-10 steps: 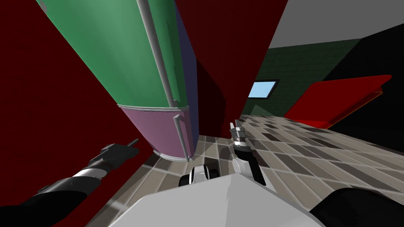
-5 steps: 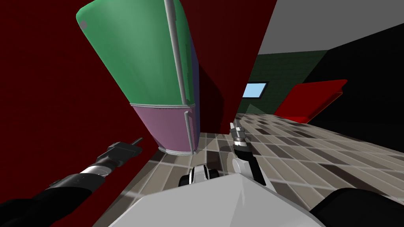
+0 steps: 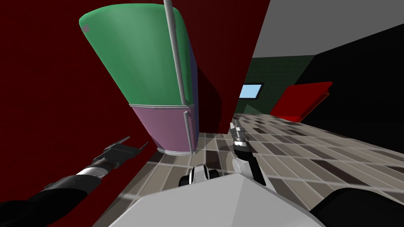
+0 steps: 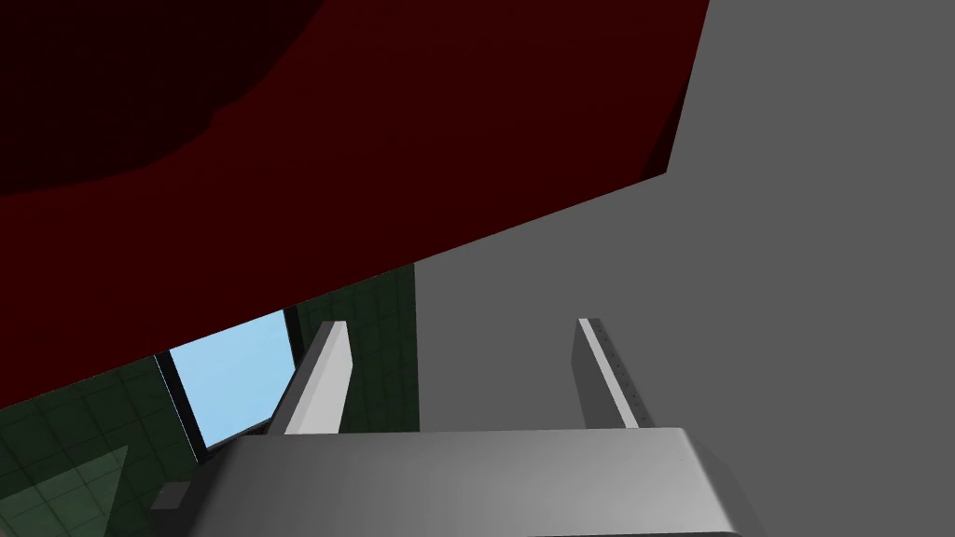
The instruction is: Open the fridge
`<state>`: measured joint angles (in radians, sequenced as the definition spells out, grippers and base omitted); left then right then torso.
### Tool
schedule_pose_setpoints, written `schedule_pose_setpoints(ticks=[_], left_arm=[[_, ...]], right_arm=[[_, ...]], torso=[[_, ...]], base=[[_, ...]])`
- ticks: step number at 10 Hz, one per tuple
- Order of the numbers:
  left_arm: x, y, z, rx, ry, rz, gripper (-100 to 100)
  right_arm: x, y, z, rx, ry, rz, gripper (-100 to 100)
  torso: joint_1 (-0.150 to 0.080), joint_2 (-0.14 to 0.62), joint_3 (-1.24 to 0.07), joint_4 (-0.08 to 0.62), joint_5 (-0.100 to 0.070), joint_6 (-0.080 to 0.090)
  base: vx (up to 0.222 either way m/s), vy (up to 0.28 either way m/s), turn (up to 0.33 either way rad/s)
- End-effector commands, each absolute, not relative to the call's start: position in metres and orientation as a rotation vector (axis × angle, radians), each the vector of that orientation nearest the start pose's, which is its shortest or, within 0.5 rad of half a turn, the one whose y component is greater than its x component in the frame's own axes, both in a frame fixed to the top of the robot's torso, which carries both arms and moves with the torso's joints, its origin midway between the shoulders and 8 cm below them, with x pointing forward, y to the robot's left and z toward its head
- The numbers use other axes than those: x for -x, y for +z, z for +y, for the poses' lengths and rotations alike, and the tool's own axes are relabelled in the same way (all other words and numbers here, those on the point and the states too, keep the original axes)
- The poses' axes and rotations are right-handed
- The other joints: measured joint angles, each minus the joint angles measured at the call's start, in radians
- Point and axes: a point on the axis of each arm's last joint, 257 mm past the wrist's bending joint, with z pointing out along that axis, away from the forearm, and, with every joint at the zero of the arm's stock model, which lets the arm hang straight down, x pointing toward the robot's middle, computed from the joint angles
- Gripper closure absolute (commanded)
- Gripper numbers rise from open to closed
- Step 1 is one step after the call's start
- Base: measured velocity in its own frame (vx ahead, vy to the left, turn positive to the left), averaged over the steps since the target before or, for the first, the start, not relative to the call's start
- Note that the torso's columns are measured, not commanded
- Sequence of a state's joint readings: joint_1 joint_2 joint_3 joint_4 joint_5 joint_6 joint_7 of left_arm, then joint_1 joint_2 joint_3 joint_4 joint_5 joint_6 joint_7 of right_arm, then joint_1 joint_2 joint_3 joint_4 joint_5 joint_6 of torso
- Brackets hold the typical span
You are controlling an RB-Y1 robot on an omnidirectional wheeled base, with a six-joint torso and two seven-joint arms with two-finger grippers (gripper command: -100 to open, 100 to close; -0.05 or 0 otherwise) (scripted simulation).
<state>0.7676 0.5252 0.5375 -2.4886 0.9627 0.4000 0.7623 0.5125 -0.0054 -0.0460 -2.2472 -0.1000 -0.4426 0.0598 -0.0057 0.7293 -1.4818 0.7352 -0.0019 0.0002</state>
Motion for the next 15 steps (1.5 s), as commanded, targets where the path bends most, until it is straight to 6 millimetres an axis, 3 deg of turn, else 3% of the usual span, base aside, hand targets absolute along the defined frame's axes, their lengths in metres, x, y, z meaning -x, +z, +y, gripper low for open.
schedule_pose_setpoints(ticks=[1,10,12,14,15], left_arm=[[-0.335,-0.071,0.419,1.933,-1.691,0.638,-100],[-0.318,-0.04,0.451,1.963,-1.707,0.543,-100],[-0.315,-0.03,0.449,1.968,-1.723,0.539,-100],[-0.315,-0.014,0.429,1.95,-1.764,0.578,-100],[-0.312,-0.018,0.435,1.96,-1.751,0.566,-100]], right_arm=[[-0.353,-0.005,-0.311,-0.769,1.235,0.636,0],[-0.353,-0.005,-0.311,-0.769,1.235,0.636,0],[-0.353,-0.005,-0.311,-0.769,1.236,0.636,0],[-0.353,-0.005,-0.311,-0.769,1.236,0.636,0],[-0.353,-0.005,-0.311,-0.769,1.235,0.636,0]], torso=[[0.004,0.005,0.003,0.002,0.001,0.0],[0.006,0.008,0.005,0.003,0.002,0.0],[0.002,0.011,0.007,0.003,0.001,0.0],[0.009,0.009,0.006,0.003,0.003,0.0],[0.009,0.01,0.007,0.003,0.003,0.0]], base=[[0.186,-0.163,-0.054],[0.19,-0.176,-0.051],[0.169,-0.2,-0.046],[0.163,-0.118,-0.04],[0.062,-0.046,0.0]])
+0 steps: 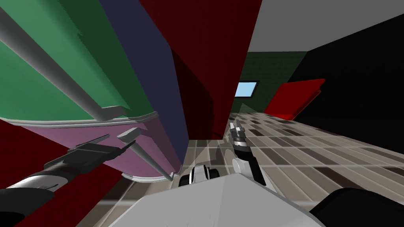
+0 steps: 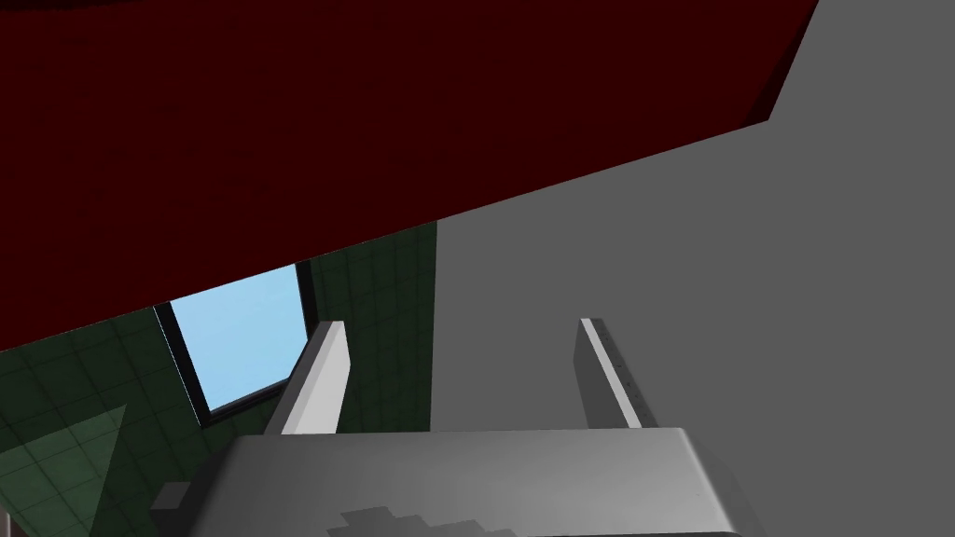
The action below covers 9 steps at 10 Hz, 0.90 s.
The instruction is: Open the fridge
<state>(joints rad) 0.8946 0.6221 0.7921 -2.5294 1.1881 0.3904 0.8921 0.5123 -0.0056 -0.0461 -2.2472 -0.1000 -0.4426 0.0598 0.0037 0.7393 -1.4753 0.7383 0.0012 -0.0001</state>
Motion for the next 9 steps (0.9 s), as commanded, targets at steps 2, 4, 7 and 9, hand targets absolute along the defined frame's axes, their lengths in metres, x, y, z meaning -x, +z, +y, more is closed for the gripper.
schedule_pose_setpoints(ticks=[2,4,7,9], left_arm=[[-0.312,-0.014,0.434,1.954,-1.753,0.572,-100],[-0.315,-0.014,0.423,1.959,-1.769,0.604,100],[-0.318,-0.013,0.414,1.958,-1.786,0.633,100],[-0.324,-0.011,0.395,1.955,-1.817,0.69,100]], right_arm=[[-0.353,-0.005,-0.311,-0.769,1.235,0.636,0],[-0.353,-0.005,-0.311,-0.769,1.236,0.636,0],[-0.353,-0.004,-0.311,-0.768,1.236,0.636,0],[-0.353,-0.004,-0.311,-0.768,1.236,0.636,0]], torso=[[0.001,0.0,0.001,0.0,0.0,0.0],[-0.002,0.002,0.0,0.002,-0.002,0.0],[0.006,0.007,0.003,0.004,-0.001,-0.003],[0.005,0.003,0.0,0.004,-0.002,-0.004]], base=[[0.091,-0.013,0.009],[-0.056,0.054,-0.048],[-0.192,0.144,-0.079],[-0.284,0.203,-0.096]])
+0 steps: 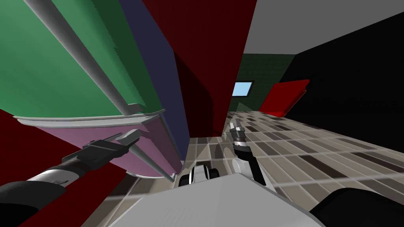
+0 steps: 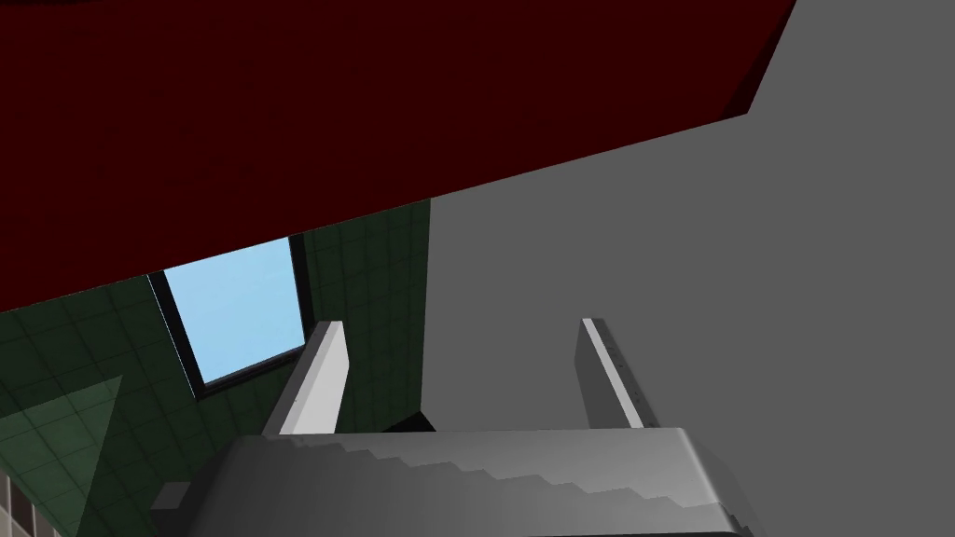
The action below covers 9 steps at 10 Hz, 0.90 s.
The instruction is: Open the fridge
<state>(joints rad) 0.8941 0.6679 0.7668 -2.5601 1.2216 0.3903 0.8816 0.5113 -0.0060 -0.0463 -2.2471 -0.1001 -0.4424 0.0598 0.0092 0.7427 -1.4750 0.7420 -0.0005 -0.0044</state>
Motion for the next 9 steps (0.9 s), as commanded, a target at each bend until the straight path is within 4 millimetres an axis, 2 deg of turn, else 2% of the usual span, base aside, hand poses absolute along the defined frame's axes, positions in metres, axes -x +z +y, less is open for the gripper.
schedule_pose_setpoints(ticks=[1,3,4,9], left_arm=[[-0.324,-0.011,0.395,1.955,-1.817,0.69,100],[-0.329,-0.009,0.377,1.952,-1.848,0.747,100],[-0.329,-0.009,0.377,1.952,-1.848,0.747,100],[-0.335,-0.006,0.34,1.944,-1.905,0.862,100]], right_arm=[[-0.353,-0.004,-0.311,-0.768,1.236,0.636,0],[-0.353,-0.004,-0.311,-0.768,1.236,0.636,0],[-0.353,-0.004,-0.311,-0.768,1.236,0.636,0],[-0.353,-0.004,-0.311,-0.768,1.236,0.636,0]], torso=[[0.004,0.001,0.001,0.001,0.001,0.0],[0.002,-0.005,-0.003,-0.001,0.001,-0.001],[0.002,-0.003,-0.002,-0.001,0.001,0.0],[-0.004,-0.003,-0.002,0.0,-0.001,0.001]], base=[[-0.254,0.217,-0.078],[-0.287,0.217,-0.089],[-0.261,0.175,-0.067],[-0.273,0.187,-0.091]])
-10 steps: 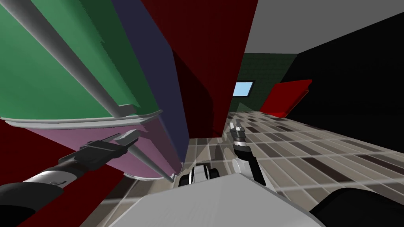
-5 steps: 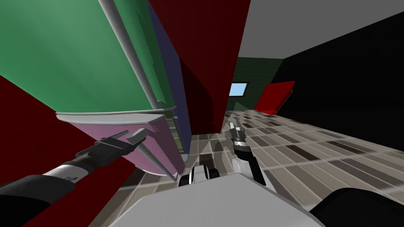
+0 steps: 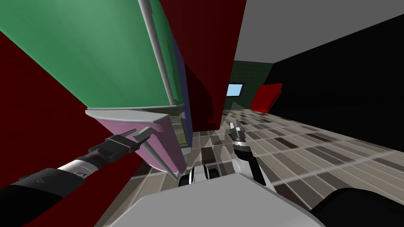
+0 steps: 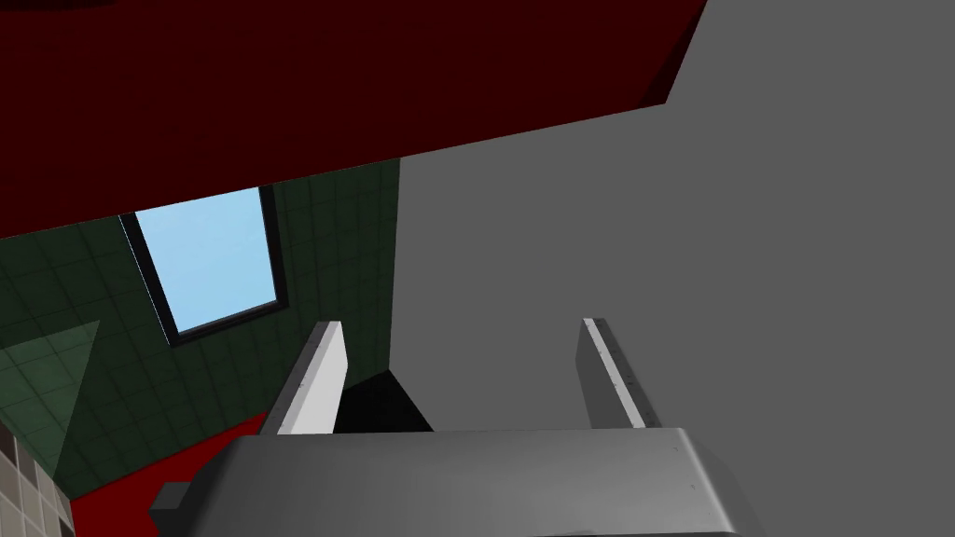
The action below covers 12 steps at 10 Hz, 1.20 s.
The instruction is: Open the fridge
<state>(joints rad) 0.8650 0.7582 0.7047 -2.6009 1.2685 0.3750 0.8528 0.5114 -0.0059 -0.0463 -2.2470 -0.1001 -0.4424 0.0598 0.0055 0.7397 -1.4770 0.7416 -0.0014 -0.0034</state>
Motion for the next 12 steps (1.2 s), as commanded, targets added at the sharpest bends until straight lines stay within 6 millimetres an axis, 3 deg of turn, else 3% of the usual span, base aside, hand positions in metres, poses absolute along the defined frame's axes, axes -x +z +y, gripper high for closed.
schedule_pose_setpoints(ticks=[1,3,6,12], left_arm=[[-0.335,-0.006,0.34,1.944,-1.905,0.862,100],[-0.336,-0.01,0.331,1.956,-1.911,0.89,100],[-0.338,-0.01,0.318,1.95,-1.934,0.938,100],[-0.34,-0.009,0.299,1.943,-1.965,1.008,100]], right_arm=[[-0.353,-0.004,-0.311,-0.768,1.236,0.636,0],[-0.353,-0.005,-0.311,-0.769,1.235,0.636,0],[-0.353,-0.004,-0.311,-0.768,1.235,0.636,0],[-0.353,-0.005,-0.311,-0.769,1.235,0.636,0]], torso=[[0.001,0.002,0.002,0.0,0.001,0.001],[-0.01,-0.007,-0.002,-0.003,0.0,0.001],[0.004,0.002,0.004,-0.001,0.004,0.001],[-0.011,-0.001,0.003,-0.006,0.002,0.005]], base=[[-0.264,0.19,-0.064],[-0.11,0.116,-0.077],[-0.239,0.239,-0.143],[-0.211,0.172,-0.108]])
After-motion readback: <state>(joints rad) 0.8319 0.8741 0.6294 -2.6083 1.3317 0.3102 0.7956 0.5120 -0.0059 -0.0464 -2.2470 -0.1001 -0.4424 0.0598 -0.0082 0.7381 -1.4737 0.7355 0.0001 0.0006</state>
